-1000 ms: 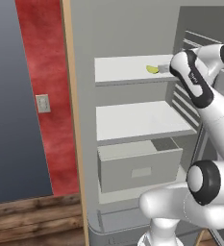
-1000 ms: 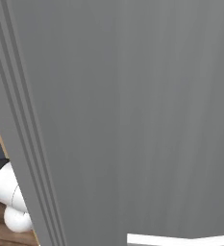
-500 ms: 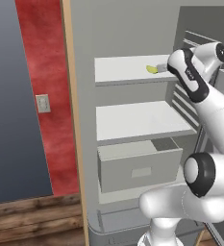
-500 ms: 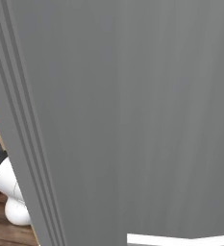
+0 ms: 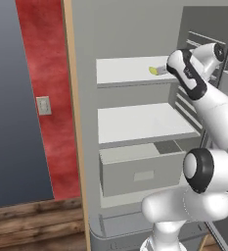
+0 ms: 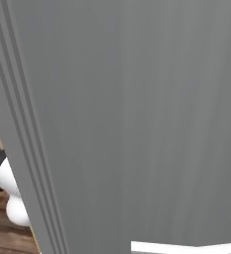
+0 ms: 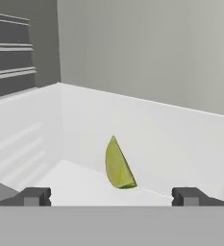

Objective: There is a bowl on the dining counter. Grab a lemon wedge from the fridge and place it in the bowl. Then get the liquor bottle and glass cup from the cabinet and place them next to the bowl.

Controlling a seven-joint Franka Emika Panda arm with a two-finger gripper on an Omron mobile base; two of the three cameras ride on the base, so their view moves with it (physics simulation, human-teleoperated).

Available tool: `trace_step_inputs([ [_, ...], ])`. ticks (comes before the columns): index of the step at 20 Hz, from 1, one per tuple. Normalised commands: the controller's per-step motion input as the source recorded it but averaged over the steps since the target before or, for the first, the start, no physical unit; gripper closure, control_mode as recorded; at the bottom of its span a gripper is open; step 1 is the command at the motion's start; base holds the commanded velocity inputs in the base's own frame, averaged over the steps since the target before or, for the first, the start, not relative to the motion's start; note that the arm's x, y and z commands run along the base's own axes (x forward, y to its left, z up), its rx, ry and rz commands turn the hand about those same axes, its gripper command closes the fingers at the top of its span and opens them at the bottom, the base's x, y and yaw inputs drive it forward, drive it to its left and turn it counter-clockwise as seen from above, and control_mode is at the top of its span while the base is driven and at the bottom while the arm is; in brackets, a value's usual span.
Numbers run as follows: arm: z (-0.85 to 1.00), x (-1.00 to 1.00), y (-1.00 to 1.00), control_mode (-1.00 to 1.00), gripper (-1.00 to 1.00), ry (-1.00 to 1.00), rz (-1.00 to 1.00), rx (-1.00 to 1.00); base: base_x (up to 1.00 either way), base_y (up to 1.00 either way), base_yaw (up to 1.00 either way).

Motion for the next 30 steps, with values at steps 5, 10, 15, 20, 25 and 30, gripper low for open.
trace_step_inputs([
  [5, -0.09, 0.19, 0.00, -1.00, -1.00, 0.03, 0.00, 0.00, 0.00, 0.00, 0.00],
  [10, -0.08, 0.20, 0.00, -1.00, -1.00, 0.03, 0.00, 0.00, 0.00, 0.00, 0.00],
  [15, -0.10, 0.18, 0.00, -1.00, -1.00, 0.03, 0.00, 0.00, 0.00, 0.00, 0.00],
  [20, -0.13, 0.14, 0.00, -1.00, -1.00, 0.01, 0.00, 0.00, 0.00, 0.00, 0.00],
  [25, -0.15, 0.05, 0.00, -1.00, -1.00, 0.00, 0.00, 0.00, 0.00, 0.00, 0.00],
  [30, -0.14, 0.06, 0.00, -1.00, -1.00, 0.00, 0.00, 0.00, 0.00, 0.00, 0.00],
])
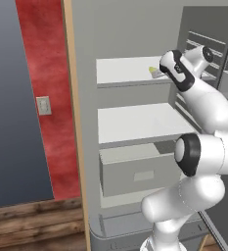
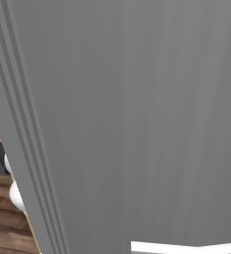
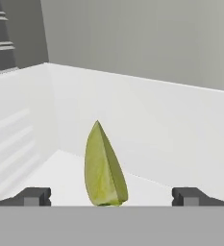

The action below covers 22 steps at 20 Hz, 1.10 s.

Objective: There is a bowl on the dining counter. Grab a lemon wedge from the fridge and place it in the bowl. Then get the liquor bottle and glass cup from the cabinet and place them next to the bowl.

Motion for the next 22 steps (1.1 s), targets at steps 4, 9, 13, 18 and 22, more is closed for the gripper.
trace_step_inputs([
  [4, -0.14, 0.09, 0.00, -1.00, -1.00, 0.00, 0.00, 0.00, 0.00, 0.00, 0.00],
  [9, -0.10, 0.11, 0.00, -1.00, -1.00, 0.00, 0.01, 0.00, 0.00, 0.00, 0.00],
  [13, -0.08, 0.10, 0.00, -1.00, -1.00, 0.00, 0.01, 0.00, 0.00, 0.00, 0.00],
  [18, -0.09, 0.06, 0.02, -1.00, 1.00, 0.00, 0.02, 0.00, 0.00, 0.00, 0.00],
  [22, -0.11, 0.06, 0.14, -1.00, 1.00, 0.00, 0.04, -0.02, 0.00, 0.00, 0.00],
])
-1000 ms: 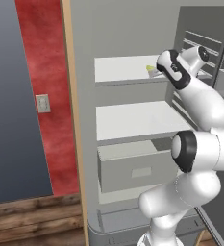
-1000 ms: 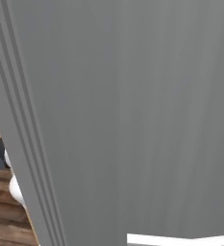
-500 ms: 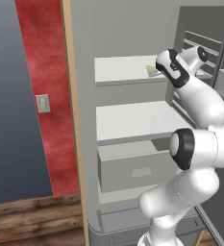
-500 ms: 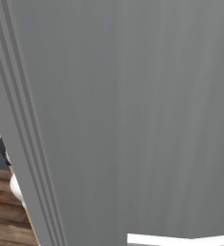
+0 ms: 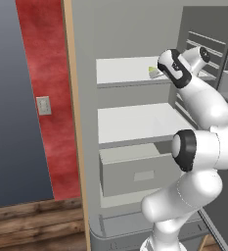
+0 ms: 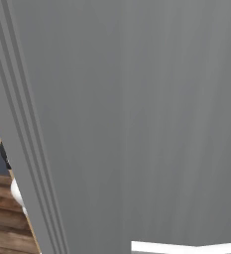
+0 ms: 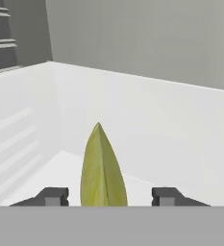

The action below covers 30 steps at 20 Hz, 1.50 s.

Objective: There is a bowl on the dining counter. Grab a lemon wedge from the fridge and place it in the bowl. Then get the liquor bottle and glass cup from the cabinet and place them next to the bowl.

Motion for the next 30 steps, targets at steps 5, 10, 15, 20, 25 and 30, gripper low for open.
trace_step_inputs([
  [5, -0.11, 0.07, 0.10, -1.00, 1.00, 0.00, 0.04, -0.01, 0.00, 0.00, 0.00],
  [10, -0.08, 0.08, 0.06, -1.00, 1.00, 0.03, 0.04, 0.00, 0.00, 0.00, 0.00],
  [15, 0.00, 0.00, 0.00, -1.00, 1.00, 0.00, 0.00, 0.00, 0.00, 0.00, 0.00],
  [20, 0.00, -0.06, 0.03, -1.00, 1.00, -0.01, 0.00, -0.01, 0.00, 0.00, 0.00],
  [25, 0.00, -0.32, 0.09, -1.00, 1.00, -0.07, 0.00, -0.01, 0.00, 0.00, 0.00],
  [30, 0.04, -0.35, 0.13, -1.00, 1.00, -0.08, 0.00, 0.00, 0.00, 0.00, 0.00],
])
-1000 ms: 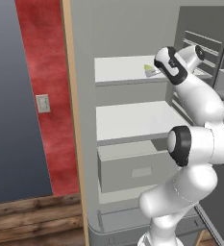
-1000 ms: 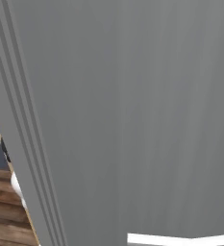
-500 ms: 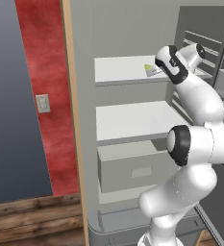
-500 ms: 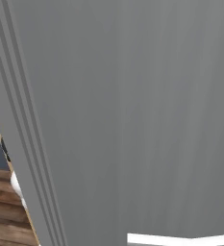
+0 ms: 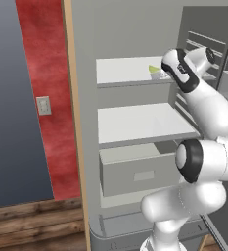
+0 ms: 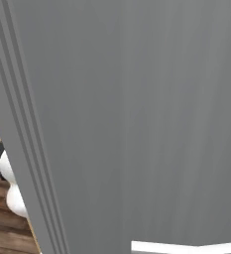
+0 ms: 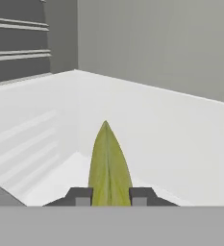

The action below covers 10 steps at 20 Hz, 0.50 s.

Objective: There is a bowl on the dining counter. Grab a lemon wedge from the fridge and place it in the bowl. Then get the liquor bottle and glass cup from the cabinet and place them next to the bowl.

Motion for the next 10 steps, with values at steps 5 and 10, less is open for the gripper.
trace_step_inputs([
  [5, 0.15, -0.63, 0.12, -1.00, 1.00, -0.15, 0.00, 0.00, 0.00, 0.00, 0.00],
  [10, 0.23, -0.76, 0.11, -1.00, 1.00, -0.16, 0.00, 0.00, 0.00, 0.00, 0.00],
])
